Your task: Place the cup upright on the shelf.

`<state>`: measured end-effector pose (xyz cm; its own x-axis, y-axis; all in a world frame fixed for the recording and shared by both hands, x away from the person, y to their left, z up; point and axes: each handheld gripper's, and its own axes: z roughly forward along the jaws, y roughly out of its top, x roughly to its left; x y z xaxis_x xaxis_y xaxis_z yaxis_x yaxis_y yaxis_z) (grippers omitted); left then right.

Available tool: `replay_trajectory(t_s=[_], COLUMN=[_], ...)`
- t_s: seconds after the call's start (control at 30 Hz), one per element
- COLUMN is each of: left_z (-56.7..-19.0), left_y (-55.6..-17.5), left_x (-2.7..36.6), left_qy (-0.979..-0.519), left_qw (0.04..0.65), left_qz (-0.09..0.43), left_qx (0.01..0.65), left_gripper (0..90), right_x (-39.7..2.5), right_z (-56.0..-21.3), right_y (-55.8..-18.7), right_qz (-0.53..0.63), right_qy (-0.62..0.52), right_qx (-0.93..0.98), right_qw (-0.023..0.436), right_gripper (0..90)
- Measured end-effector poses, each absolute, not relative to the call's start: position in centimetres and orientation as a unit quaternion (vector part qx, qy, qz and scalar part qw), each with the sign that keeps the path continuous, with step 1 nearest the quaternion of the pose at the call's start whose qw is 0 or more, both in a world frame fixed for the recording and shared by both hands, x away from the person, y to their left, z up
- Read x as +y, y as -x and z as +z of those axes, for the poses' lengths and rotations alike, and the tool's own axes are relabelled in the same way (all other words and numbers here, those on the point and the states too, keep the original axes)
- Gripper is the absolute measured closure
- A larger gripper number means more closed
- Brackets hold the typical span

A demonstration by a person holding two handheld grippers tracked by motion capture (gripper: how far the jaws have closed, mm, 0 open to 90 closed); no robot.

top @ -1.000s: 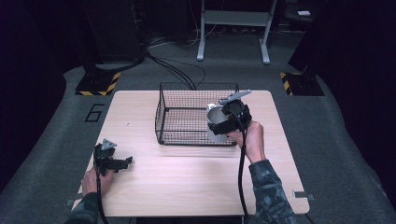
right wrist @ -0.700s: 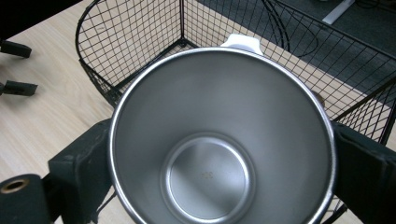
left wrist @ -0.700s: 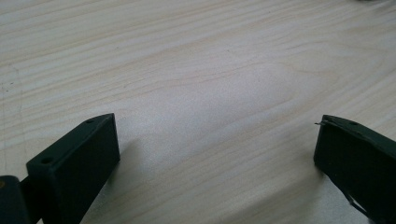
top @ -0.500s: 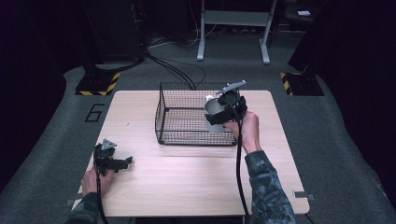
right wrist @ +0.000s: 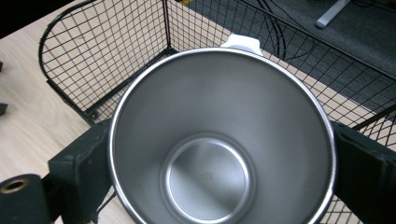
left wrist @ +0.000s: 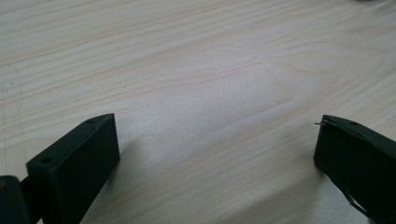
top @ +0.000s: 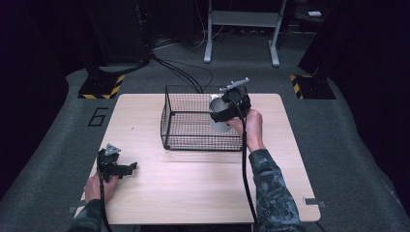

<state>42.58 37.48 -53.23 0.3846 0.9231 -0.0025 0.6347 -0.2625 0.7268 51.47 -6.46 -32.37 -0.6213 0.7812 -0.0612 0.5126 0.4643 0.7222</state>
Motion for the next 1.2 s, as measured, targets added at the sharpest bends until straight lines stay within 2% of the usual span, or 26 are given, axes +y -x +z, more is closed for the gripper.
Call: replay_trajectory(t_s=[0.4,1.2], left_z=[-53.3,-53.3], left_y=[-42.6,-42.6], left_x=[37.5,37.5], left_qy=[-0.763,-0.763], left_qw=[0.33,0.33], left_qz=[0.22,0.22], left_qx=[0.51,0.51], left_gripper=[0.3,0.3], right_x=[-5.9,-4.8], right_z=[-33.3,-37.2], right_y=[-53.3,-56.4], right_qz=[0.342,0.321], right_qy=[-0.394,-0.427], right_qx=[0.83,0.829], right_qw=[0.199,0.164], right_gripper=[5.8,5.7])
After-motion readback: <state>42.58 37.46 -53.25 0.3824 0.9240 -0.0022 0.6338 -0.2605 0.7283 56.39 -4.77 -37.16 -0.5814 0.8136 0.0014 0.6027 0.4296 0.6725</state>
